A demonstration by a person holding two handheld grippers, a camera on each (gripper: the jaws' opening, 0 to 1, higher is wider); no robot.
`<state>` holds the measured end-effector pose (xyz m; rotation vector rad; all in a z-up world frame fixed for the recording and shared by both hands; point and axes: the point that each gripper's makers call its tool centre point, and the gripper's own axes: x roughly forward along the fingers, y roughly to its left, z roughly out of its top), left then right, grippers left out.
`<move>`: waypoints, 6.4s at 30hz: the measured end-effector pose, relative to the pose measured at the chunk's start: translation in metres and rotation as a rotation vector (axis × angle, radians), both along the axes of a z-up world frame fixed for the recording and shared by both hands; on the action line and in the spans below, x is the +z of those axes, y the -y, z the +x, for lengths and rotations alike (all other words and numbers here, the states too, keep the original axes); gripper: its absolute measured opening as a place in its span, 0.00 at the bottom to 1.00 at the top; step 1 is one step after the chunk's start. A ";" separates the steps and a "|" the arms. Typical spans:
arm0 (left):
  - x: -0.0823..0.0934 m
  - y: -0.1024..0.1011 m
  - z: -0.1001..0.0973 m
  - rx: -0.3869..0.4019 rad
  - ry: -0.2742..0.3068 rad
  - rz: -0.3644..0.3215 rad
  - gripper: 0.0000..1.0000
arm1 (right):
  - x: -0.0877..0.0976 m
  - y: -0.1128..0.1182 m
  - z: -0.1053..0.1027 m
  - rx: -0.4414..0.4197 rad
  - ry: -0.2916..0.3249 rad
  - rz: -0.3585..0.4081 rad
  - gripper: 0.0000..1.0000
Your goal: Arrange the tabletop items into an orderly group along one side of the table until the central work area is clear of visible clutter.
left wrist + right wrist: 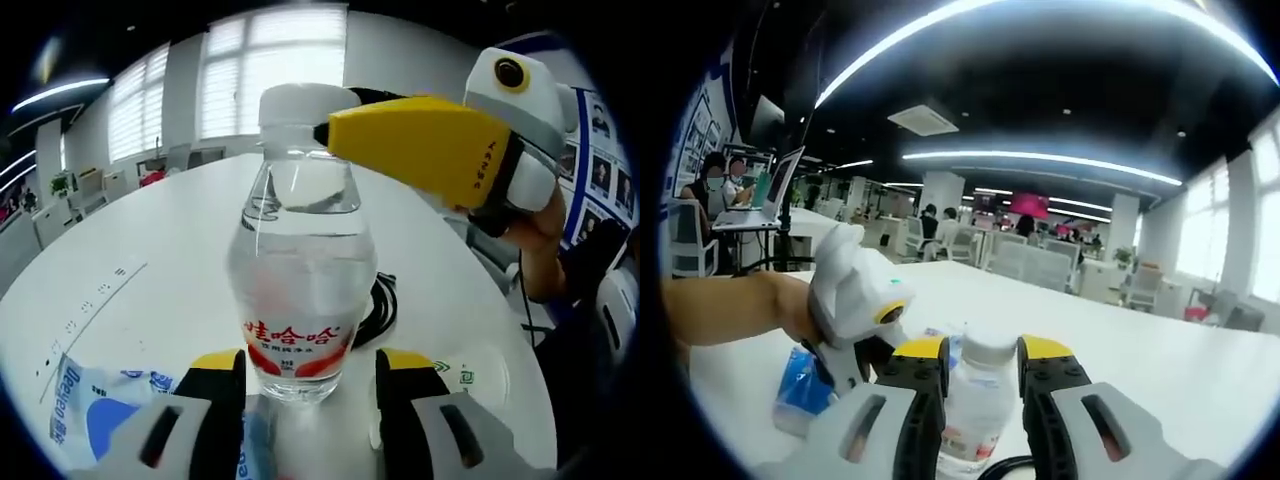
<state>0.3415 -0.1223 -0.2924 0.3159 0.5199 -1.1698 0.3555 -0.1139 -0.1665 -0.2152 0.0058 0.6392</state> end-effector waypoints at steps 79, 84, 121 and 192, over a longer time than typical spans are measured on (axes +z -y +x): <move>0.038 -0.032 -0.005 0.075 0.172 0.044 0.33 | 0.034 -0.024 -0.015 0.298 -0.039 0.052 0.17; 0.044 -0.038 -0.008 0.079 0.181 0.042 0.33 | 0.041 -0.033 -0.019 0.309 -0.033 0.045 0.17; 0.075 -0.130 -0.052 0.239 0.241 -0.004 0.35 | 0.083 -0.133 -0.066 0.443 0.041 0.005 0.17; 0.022 -0.298 -0.082 0.552 0.152 0.105 0.35 | 0.026 -0.302 -0.092 0.683 -0.038 0.012 0.17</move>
